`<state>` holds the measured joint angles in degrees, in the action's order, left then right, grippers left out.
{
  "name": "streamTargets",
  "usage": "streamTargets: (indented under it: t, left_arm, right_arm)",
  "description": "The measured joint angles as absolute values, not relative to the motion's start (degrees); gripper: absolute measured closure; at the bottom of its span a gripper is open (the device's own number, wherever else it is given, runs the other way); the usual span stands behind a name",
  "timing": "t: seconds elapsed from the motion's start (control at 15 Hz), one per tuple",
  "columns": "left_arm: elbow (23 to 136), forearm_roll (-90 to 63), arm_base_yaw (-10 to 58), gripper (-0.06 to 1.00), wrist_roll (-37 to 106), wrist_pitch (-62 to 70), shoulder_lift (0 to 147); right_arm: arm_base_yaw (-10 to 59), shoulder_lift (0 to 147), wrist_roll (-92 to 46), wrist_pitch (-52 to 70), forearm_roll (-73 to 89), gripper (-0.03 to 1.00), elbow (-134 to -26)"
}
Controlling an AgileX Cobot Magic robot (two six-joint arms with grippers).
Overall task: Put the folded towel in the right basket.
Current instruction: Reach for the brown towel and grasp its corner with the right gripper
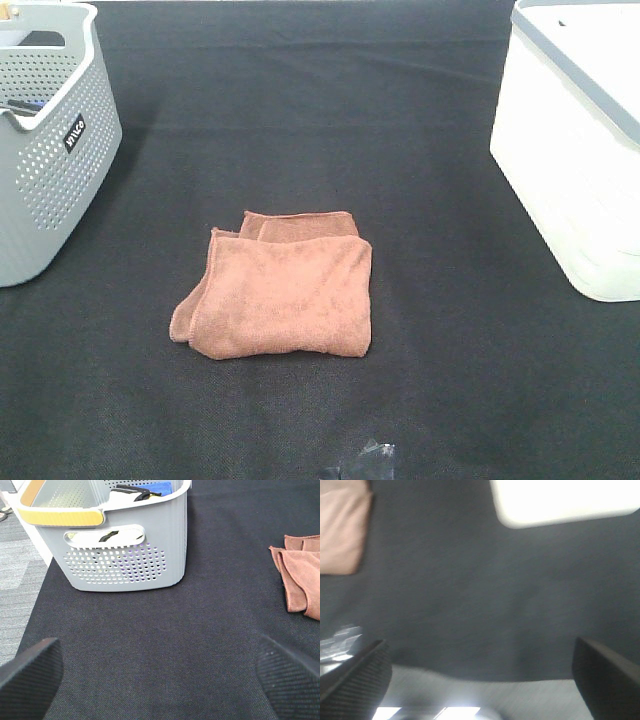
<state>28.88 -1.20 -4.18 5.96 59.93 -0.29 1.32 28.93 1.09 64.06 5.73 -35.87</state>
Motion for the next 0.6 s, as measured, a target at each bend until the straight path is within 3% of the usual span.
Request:
streamTargets:
  t: [0.27,0.6]
  left_arm:
    - [28.9,-1.2,-4.2,-0.03,6.0,59.9,-0.3]
    - [28.9,-1.2,-4.2,-0.03,6.0,59.9,-0.3]
  right_arm:
    - [1.3,58.1,-2.3,63.7,15.8,0.03,-49.2]
    - [1.3,73.5,-10.2,59.9,28.9,0.04,-53.5]
